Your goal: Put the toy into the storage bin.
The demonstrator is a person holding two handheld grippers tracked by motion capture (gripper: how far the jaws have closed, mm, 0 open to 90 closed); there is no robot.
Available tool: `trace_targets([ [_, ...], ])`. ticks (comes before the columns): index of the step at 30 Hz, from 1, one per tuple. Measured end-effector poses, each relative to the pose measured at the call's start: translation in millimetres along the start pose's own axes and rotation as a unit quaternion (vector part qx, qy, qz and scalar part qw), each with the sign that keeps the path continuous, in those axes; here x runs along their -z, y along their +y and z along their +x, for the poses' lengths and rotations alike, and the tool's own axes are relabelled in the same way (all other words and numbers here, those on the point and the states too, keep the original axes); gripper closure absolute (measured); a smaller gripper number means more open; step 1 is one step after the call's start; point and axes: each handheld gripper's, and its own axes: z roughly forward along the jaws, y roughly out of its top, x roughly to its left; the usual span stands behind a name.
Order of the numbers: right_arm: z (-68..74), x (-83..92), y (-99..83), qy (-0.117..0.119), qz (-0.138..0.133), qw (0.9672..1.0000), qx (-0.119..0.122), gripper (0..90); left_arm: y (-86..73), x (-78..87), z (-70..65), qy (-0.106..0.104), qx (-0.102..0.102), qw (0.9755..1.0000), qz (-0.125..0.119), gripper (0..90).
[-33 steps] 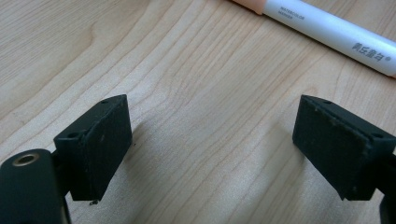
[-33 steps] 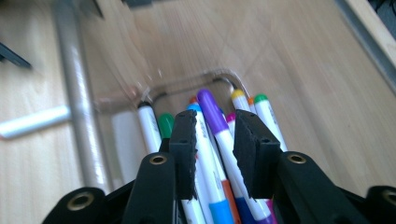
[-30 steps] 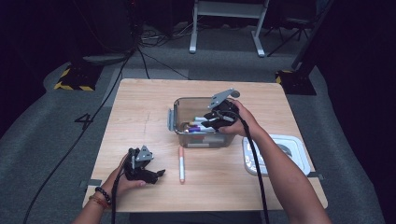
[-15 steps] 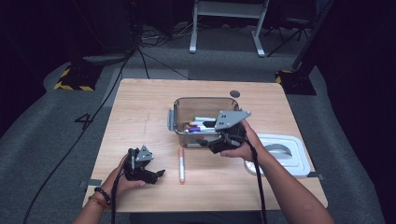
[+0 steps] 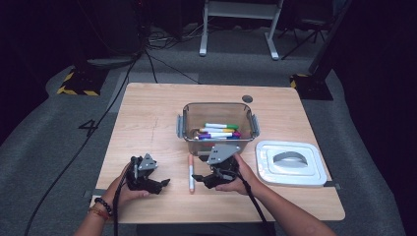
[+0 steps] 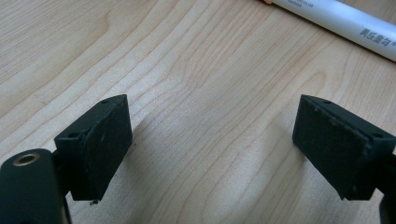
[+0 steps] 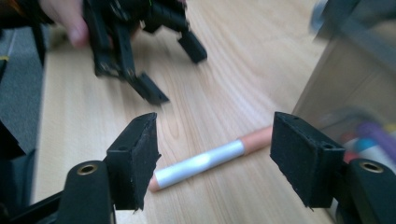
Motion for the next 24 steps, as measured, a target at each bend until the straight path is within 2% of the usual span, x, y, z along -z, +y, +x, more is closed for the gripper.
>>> trace_targets([
  [1, 0.0, 0.0, 0.0, 0.000, 0.000, 1.0000, 0.000, 32.8, 0.0, 0.0, 0.0, 0.000, 0.000, 1.0000, 0.000, 12.4],
  [4, -6.2, -27.6, -10.4, -0.007, 0.018, 0.9995, -0.023, 32.6, 0.0, 0.0, 0.0, 0.000, 0.000, 1.0000, 0.000, 12.4],
  [5, -6.2, -27.6, -10.4, -0.007, 0.018, 0.9995, -0.023, 32.6, 0.0, 0.0, 0.0, 0.000, 0.000, 1.0000, 0.000, 12.4],
  [7, -9.0, -40.5, -12.5, -0.006, 0.029, 0.9992, -0.027, 32.3, 0.0, 0.0, 0.0, 0.000, 0.000, 1.0000, 0.000, 12.4],
  [8, -10.5, -50.3, -13.8, -0.013, 0.038, 0.9988, -0.028, 32.2, 0.0, 0.0, 0.1, 0.000, 0.000, 1.0000, 0.000, 12.4],
  [9, -10.5, -50.3, -13.8, -0.013, 0.038, 0.9988, -0.028, 32.2, 0.0, 0.0, 0.1, 0.000, 0.000, 1.0000, 0.000, 12.4],
  [10, -12.4, -60.4, -14.6, -0.020, 0.044, 0.9982, -0.035, 32.1, 0.0, 0.0, 0.1, 0.000, 0.000, 1.0000, 0.000, 12.4],
  [13, -13.1, -67.6, -15.1, -0.030, 0.053, 0.9974, -0.039, 32.1, 0.0, 0.0, 0.1, 0.000, 0.000, 1.0000, 0.000, 12.4],
  [14, -14.3, -76.2, -16.3, -0.044, 0.063, 0.9959, -0.048, 32.3, 0.1, 0.0, 0.2, 0.000, 0.000, 1.0000, 0.000, 12.3],
  [15, -14.3, -76.2, -16.3, -0.044, 0.063, 0.9959, -0.048, 32.3, 0.1, 0.0, 0.2, 0.000, 0.000, 1.0000, 0.000, 12.4],
  [16, -16.2, -82.1, -18.3, -0.051, 0.064, 0.9944, -0.066, 31.4, 0.1, 0.0, 0.2, -0.001, 0.000, 1.0000, 0.000, 12.3],
  [17, -16.2, -82.1, -18.3, -0.051, 0.064, 0.9944, -0.066, 31.4, 0.1, 0.0, 0.2, -0.001, 0.000, 1.0000, 0.000, 12.3],
  [18, -17.6, -84.0, -18.5, -0.061, 0.057, 0.9934, -0.079, 34.6, 0.1, -0.1, 0.2, -0.001, 0.000, 1.0000, 0.000, 12.4],
  [19, -17.6, -84.0, -18.5, -0.061, 0.057, 0.9934, -0.079, 34.6, 0.1, -0.1, 0.2, -0.001, 0.000, 1.0000, 0.000, 12.4],
  [22, -18.5, -84.4, -16.7, -0.061, 0.055, 0.9934, -0.080, 49.2, 0.2, -0.1, 0.4, -0.001, -0.001, 1.0000, 0.001, 12.3],
  [23, -18.5, -84.4, -16.7, -0.061, 0.055, 0.9934, -0.080, 49.2, 0.2, -0.1, 0.4, -0.001, -0.001, 1.0000, 0.001, 12.3],
  [24, -19.6, -84.3, -16.3, -0.062, 0.053, 0.9932, -0.082, 56.6, 0.1, -0.1, 0.4, -0.001, -0.001, 1.0000, 0.001, 12.3],
])
